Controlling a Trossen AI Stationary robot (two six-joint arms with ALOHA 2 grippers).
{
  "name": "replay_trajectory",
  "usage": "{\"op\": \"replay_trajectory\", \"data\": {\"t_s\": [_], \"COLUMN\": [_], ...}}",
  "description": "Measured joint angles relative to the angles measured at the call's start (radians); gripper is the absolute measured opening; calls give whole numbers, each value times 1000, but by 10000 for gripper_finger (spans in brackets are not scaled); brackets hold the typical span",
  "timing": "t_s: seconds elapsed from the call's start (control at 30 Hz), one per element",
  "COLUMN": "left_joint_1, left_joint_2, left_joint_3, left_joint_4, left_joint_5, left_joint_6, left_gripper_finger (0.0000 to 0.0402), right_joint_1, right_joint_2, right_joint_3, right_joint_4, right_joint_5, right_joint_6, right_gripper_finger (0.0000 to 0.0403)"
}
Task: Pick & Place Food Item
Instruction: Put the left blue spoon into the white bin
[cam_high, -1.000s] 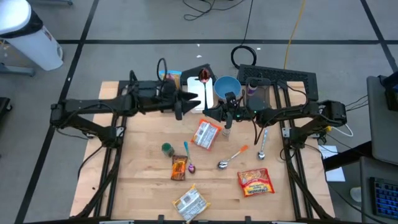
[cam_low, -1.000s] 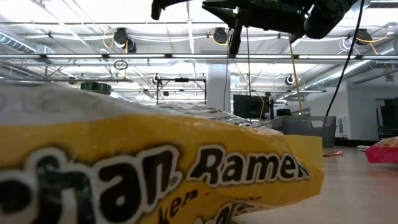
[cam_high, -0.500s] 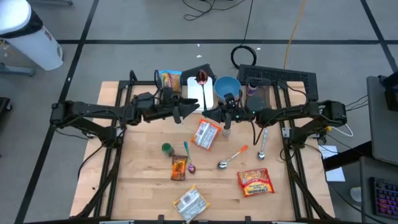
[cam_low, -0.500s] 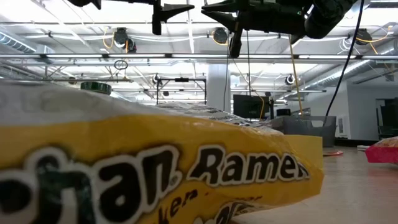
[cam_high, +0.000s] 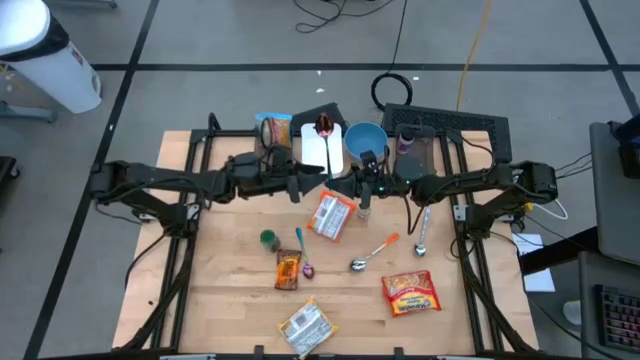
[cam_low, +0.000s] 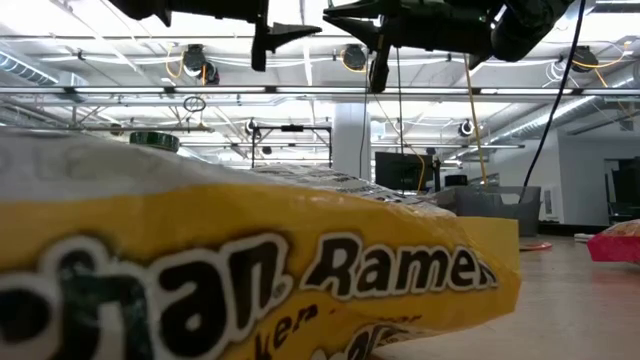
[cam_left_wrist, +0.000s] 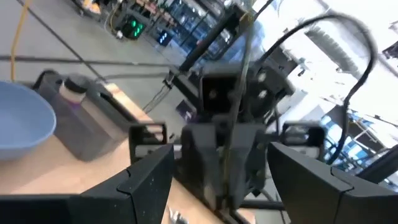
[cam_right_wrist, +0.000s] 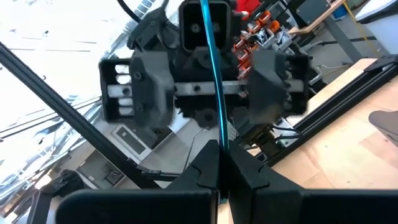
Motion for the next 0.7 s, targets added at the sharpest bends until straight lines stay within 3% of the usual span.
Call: {"op": "replay_trajectory", "data": {"t_s": [0.17,0.57,0.7], "left_joint_1": [0,1,1], "left_joint_2": [32,33,33], "left_joint_3": [4,128,135], "left_joint_4": [67,-176,-203], "left_joint_5": [44,38,36], "left_joint_6": [-8,87,97], "left_gripper_finger": [269,268,250], "right_joint_1": [0,0,0], "right_joint_2": [0,0,0], "right_joint_3": [0,0,0], "right_joint_4": [-7,-31,-31], "right_joint_5": [0,-25,-25], "right_joint_6": [1,4,2], "right_gripper_finger": [1,1,1]}}
